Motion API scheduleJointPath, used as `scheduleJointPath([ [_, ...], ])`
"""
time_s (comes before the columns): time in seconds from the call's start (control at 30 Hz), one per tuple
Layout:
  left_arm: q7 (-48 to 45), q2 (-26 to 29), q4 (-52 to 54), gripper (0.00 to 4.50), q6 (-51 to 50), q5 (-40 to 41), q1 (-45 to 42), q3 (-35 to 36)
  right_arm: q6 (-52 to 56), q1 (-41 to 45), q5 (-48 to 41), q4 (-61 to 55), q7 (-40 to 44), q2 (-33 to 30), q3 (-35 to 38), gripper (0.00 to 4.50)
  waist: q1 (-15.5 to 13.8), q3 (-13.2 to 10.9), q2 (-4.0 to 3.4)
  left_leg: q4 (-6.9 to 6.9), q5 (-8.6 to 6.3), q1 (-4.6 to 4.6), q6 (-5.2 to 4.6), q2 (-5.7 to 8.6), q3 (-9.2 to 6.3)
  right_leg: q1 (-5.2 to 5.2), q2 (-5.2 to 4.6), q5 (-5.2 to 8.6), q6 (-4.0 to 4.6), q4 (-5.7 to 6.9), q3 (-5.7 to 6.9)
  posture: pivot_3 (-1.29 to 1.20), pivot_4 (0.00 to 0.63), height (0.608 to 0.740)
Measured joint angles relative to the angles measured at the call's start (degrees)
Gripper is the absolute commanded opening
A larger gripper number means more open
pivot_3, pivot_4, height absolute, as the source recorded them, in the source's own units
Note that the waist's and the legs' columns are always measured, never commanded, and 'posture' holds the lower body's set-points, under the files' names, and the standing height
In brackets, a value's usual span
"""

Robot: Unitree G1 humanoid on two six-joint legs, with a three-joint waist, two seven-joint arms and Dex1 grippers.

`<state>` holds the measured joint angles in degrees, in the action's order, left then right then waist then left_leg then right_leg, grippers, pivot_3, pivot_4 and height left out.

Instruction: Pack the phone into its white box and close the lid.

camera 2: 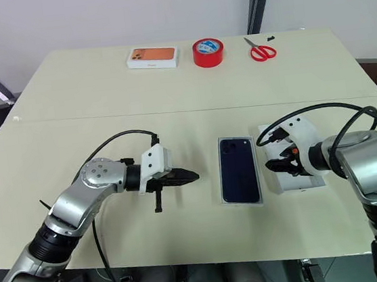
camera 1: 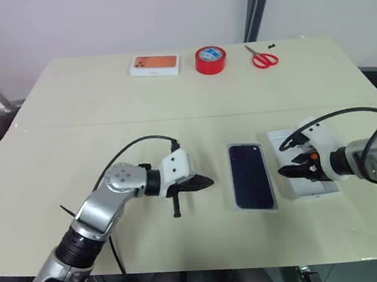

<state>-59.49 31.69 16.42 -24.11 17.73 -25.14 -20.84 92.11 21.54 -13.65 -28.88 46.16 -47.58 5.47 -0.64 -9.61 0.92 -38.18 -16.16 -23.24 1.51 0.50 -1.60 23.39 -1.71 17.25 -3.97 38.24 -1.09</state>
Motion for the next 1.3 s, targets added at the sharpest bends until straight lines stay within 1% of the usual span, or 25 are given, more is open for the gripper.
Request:
scheduleJointPath([
  [0.13, -0.3, -0.8, 0.2, 0.00, 0.9, 0.6, 0.7, 0.3, 0.0, -0.8, -1.3, 0.9, -5.5, 3.6, 0.3, 2.82, 0.2, 0.0, 0.00, -0.01, 0.00, 0.01, 0.00, 0.00, 0.03, 0.01, 0.04, 0.00, -0.01, 0.06, -0.02, 0.00, 0.150, 0.740],
  [0.17, -0.3, -1.0, 0.2, 0.00, 1.0, 0.6, 0.9, 0.4, 0.0, -0.8, -1.5, 1.1, -6.9, 4.4, 0.8, 2.58, 0.2, 0.0, 0.00, -0.02, 0.00, 0.02, 0.00, 0.00, 0.03, 0.01, 0.04, 0.00, -0.01, 0.08, -0.02, 0.00, 0.150, 0.740],
  [0.23, -0.2, -1.1, 0.3, 0.00, 1.2, 0.7, 1.3, 0.8, 0.0, -0.8, -2.3, 1.5, -9.0, 5.3, 1.7, 1.99, 0.2, 0.0, 0.00, -0.02, 0.00, 0.03, -0.01, -0.01, 0.03, 0.00, 0.05, 0.00, -0.01, 0.08, -0.02, 0.00, 0.150, 0.740],
  [0.27, -0.2, -0.9, 0.4, 0.00, 1.3, 0.7, 1.6, 0.9, 0.0, -0.8, -2.8, 1.7, -10.0, 5.8, 2.3, 1.56, 0.3, 0.0, -0.01, -0.02, 0.00, 0.04, -0.01, -0.01, 0.04, 0.00, 0.05, 0.00, -0.01, 0.08, -0.03, 0.00, 0.150, 0.740],
  [0.37, -0.1, -0.8, 0.4, 0.00, 1.3, 0.5, 2.2, 1.1, 0.0, -0.7, -5.8, 2.3, -12.4, 6.4, 3.6, 0.04, 0.3, 0.0, -0.01, -0.02, 0.00, 0.04, -0.01, -0.01, 0.03, 0.00, 0.07, 0.00, -0.01, 0.10, -0.02, 0.00, 0.150, 0.740],
  [0.53, 1.0, -0.8, 0.4, 0.00, 1.3, 0.5, 3.1, 2.4, 0.0, 2.3, -10.3, 4.0, -16.4, 6.4, 6.4, 0.01, 0.6, 0.0, -0.01, -0.02, 0.00, 0.06, -0.01, -0.01, 0.04, 0.01, 0.07, 0.00, -0.01, 0.15, -0.04, 0.00, 0.150, 0.740],
  [0.67, 3.3, -0.8, -0.9, 0.00, 1.5, 0.5, 5.1, 5.7, 0.0, 9.4, -16.0, 7.6, -20.1, 6.8, 10.4, 0.01, 1.5, 0.0, -0.01, -0.02, 0.00, 0.08, -0.01, -0.03, 0.05, 0.03, 0.08, 0.00, -0.01, 0.23, -0.05, 0.00, 0.150, 0.740],
  [0.73, 4.8, -0.8, -2.4, 0.00, 1.5, 0.5, 5.3, 8.1, 0.0, 13.6, -23.2, 10.6, -22.3, 8.3, 14.7, 0.01, 1.5, 0.0, -0.01, -0.02, 0.00, 0.12, -0.01, -0.07, 0.05, 0.02, 0.13, 0.00, -0.01, 0.26, -0.05, 0.00, 0.150, 0.740],
  [0.8, 6.3, -0.9, -4.3, 0.00, 2.1, 0.5, 5.1, 10.4, 0.0, 16.3, -34.3, 13.9, -26.5, 11.5, 18.3, 0.01, 1.6, 0.0, -0.01, -0.01, 0.00, 0.13, -0.01, -0.12, 0.05, 0.00, 0.17, 0.00, -0.01, 0.26, -0.05, 0.00, 0.150, 0.740],
  [0.83, 7.5, -1.0, -5.7, 0.00, 2.2, 0.3, 5.0, 11.6, 0.0, 17.4, -43.1, 17.1, -31.2, 14.5, 20.4, 0.01, 1.7, 0.0, -0.01, -0.01, 0.00, 0.13, -0.02, -0.13, 0.05, 0.00, 0.17, 0.00, -0.01, 0.27, -0.05, 0.00, 0.150, 0.740],
  [0.87, 8.5, -1.4, -7.2, 0.00, 2.2, 0.2, 4.6, 12.3, -0.5, 17.7, -49.9, 19.3, -35.6, 16.6, 21.5, 0.01, 1.6, 0.0, -0.01, -0.03, 0.00, 0.11, -0.02, -0.13, 0.07, 0.01, 0.16, 0.00, -0.01, 0.30, -0.05, 0.00, 0.150, 0.740],
  [0.93, 11.6, -2.5, -10.4, 0.00, 2.3, -0.4, 4.0, 14.3, -12.0, 12.8, -79.1, 21.6, -55.2, 16.6, 15.2, 0.01, 1.3, 0.0, 0.02, -0.06, -0.01, -0.03, -0.05, -0.14, 0.04, 0.05, 0.14, 0.00, -0.02, 0.25, 0.01, 0.00, 0.150, 0.740],
  [0.97, 12.4, -2.7, -11.5, 0.00, 2.3, -0.6, 4.0, 15.0, -15.1, 11.6, -85.8, 21.1, -59.6, 17.8, 13.1, 0.01, 1.5, 0.0, 0.03, -0.08, -0.02, -0.07, -0.06, -0.14, 0.07, 0.09, 0.13, 0.00, -0.02, 0.23, 0.01, 0.00, 0.150, 0.740],
  [1.0, 13.6, -3.1, -12.5, 0.00, 2.3, -1.0, 3.8, 15.5, -19.7, 9.8, -91.8, 19.3, -65.5, 20.5, 11.0, 0.01, 1.6, 0.0, 0.03, -0.08, -0.02, -0.10, -0.07, -0.13, 0.09, 0.10, 0.12, -0.01, -0.03, 0.22, -0.01, 0.00, 0.150, 0.740],
  [1.03, 14.6, -3.6, -13.3, 0.00, 2.3, -1.2, 3.3, 15.8, -24.7, 7.7, -95.0, 16.1, -71.5, 25.6, 9.3, 0.01, 1.7, 0.0, 0.03, -0.11, -0.02, -0.11, -0.07, -0.13, 0.08, 0.11, 0.12, -0.02, -0.05, 0.24, -0.01, 0.00, 0.150, 0.740],
  [1.07, 14.9, -3.9, -13.5, 0.00, 2.3, -1.4, 3.0, 15.7, -26.7, 6.8, -96.0, 14.7, -73.7, 27.9, 8.2, 0.01, 1.7, 0.0, 0.03, -0.12, -0.01, -0.11, -0.07, -0.13, 0.09, 0.12, 0.12, -0.03, -0.08, 0.25, -0.03, 0.00, 0.150, 0.740],
  [1.17, 16.2, -5.1, -13.6, 0.00, 2.8, -2.3, 2.1, 15.6, -38.4, 0.7, -97.5, 5.0, -89.4, 41.0, 1.5, 0.01, 1.7, 0.0, 0.00, -0.11, -0.01, -0.12, -0.07, -0.13, 0.10, 0.25, 0.12, -0.04, -0.09, 0.37, -0.10, 0.00, 0.150, 0.740],
  [1.23, 16.9, -6.1, -13.9, 0.00, 3.3, -2.9, 1.5, 15.2, -45.0, -2.4, -98.0, -0.4, -99.0, 45.6, -2.3, 0.01, 1.7, 0.0, 0.01, -0.11, 0.00, -0.13, -0.05, -0.13, 0.11, 0.26, 0.11, -0.04, -0.09, 0.51, -0.12, 0.00, 0.150, 0.740],
  [1.27, 17.1, -6.4, -14.1, 0.00, 3.3, -3.3, 1.2, 14.9, -47.3, -3.9, -98.1, -2.2, -102.7, 46.7, -3.8, 0.01, 1.6, 0.0, 0.02, -0.12, 0.00, -0.13, -0.05, -0.12, 0.11, 0.27, 0.11, -0.04, -0.09, 0.49, -0.12, 0.00, 0.150, 0.740],
  [1.3, 17.3, -7.1, -14.3, 0.00, 3.3, -3.6, 0.8, 14.7, -49.1, -5.9, -98.2, -3.8, -106.3, 46.5, -5.2, 0.01, 1.5, 0.0, 0.02, -0.12, 0.00, -0.13, -0.04, -0.10, 0.11, 0.26, 0.09, -0.04, -0.09, 0.49, -0.12, 0.00, 0.150, 0.740],
])
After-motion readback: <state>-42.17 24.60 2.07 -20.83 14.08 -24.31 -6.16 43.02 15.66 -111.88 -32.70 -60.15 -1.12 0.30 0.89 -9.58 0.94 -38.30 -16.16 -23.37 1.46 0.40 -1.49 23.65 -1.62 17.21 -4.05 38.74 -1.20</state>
